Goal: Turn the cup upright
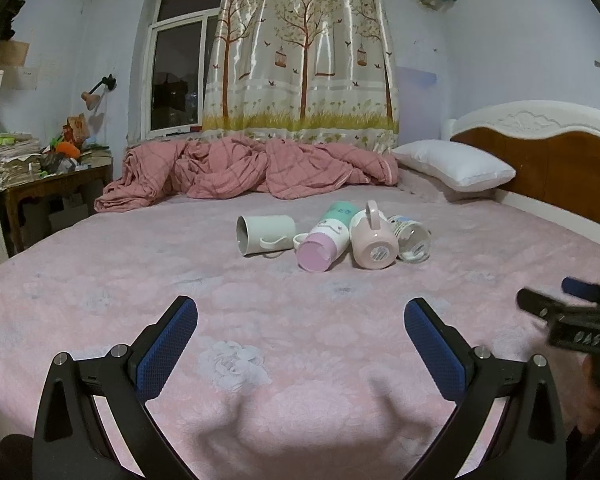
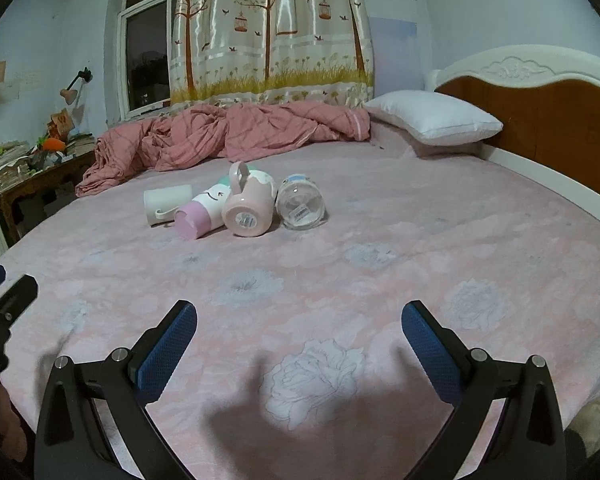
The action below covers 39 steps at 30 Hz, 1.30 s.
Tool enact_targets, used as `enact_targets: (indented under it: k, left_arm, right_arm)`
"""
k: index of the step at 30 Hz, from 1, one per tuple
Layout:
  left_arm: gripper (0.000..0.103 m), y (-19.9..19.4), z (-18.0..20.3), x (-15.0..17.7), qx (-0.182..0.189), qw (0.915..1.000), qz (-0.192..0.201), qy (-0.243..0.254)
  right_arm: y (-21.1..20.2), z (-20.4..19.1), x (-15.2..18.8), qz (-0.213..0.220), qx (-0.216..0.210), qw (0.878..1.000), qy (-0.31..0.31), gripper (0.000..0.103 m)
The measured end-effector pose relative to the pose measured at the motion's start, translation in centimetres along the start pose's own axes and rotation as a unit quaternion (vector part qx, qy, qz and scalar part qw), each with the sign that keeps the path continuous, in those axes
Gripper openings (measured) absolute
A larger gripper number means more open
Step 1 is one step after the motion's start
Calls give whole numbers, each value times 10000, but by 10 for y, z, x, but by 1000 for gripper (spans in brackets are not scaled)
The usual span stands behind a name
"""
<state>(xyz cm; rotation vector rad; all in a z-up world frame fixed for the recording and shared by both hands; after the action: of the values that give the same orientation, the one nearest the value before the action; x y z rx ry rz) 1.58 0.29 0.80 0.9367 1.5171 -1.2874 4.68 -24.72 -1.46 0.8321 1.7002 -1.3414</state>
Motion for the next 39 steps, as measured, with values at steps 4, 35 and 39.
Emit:
enact_targets:
  k: [4,35,39]
  left_arm:
    - [103,-3,-1,1,124,9999,37,-101]
    - [103,2,-16,3,-37,9996,61,-275]
    - [103,1,-17,2,-70,9996,90,-268]
  right_arm:
    - [4,-4,2,-93,67,9998,-140,103]
    - [-8,-1,5,29,229,9997,-128,103]
    - [-8,2,5,20,221,9997,-69,103]
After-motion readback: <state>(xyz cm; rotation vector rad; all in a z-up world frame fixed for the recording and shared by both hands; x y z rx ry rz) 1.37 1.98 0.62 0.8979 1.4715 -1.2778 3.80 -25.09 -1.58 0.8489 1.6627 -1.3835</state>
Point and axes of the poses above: each gripper's, at about its wrist camera, not at the fingertips, and y roughly the way its jaws point, z to its right, x to its underside, the point moved 2 cm from there along y, roughly the way its jaws point, and after that the axes turned 10 degrees about -x, right-handed, at the moved point
